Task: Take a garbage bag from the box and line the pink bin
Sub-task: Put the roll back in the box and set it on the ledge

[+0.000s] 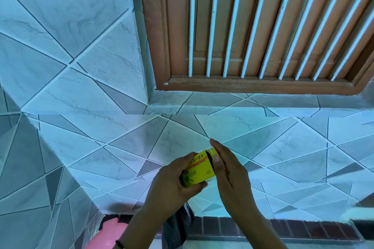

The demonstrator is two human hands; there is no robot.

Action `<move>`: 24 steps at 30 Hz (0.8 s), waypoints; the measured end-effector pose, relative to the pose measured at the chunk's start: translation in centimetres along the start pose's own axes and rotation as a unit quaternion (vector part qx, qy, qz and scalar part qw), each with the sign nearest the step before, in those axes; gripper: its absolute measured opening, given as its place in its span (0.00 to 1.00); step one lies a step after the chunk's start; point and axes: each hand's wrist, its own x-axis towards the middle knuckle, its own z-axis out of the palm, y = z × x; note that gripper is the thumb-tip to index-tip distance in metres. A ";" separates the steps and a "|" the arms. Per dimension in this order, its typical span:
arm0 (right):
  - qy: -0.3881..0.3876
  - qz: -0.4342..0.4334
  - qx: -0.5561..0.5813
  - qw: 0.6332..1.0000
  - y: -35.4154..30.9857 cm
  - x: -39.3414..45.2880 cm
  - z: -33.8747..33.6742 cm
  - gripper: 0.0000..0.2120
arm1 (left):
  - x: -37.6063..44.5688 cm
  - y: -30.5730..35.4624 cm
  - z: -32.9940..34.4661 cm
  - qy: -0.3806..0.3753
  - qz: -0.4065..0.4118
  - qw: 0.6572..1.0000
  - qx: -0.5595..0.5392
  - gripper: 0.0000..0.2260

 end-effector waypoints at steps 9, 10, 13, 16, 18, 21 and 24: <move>-0.110 -0.009 -0.192 0.975 0.2 0.3 0.1 0.35 | 0.6 0.7 -0.2 0.018 -0.016 0.999 0.031 0.27; -0.112 -0.009 -0.205 0.972 0.3 0.4 0.2 0.34 | 0.7 0.8 -0.2 0.016 -0.017 0.999 0.039 0.26; -0.106 0.013 -0.175 0.979 1.1 0.5 0.8 0.26 | 1.4 1.1 -0.7 0.003 -0.010 0.996 0.092 0.26; -0.062 0.049 -0.033 0.996 2.1 1.0 1.1 0.17 | 2.1 1.9 -0.7 -0.019 0.008 0.986 0.166 0.29; -0.021 0.077 0.057 0.995 2.5 1.8 0.6 0.13 | 2.2 2.2 -0.7 0.013 0.019 0.983 0.182 0.31; 0.034 0.126 0.183 0.974 3.0 3.8 -0.9 0.11 | 2.4 1.6 -0.9 0.116 -0.024 0.985 0.125 0.31; 0.021 0.169 0.268 0.948 2.9 6.3 -2.0 0.10 | 4.0 0.7 -0.9 0.139 -0.051 0.988 0.048 0.20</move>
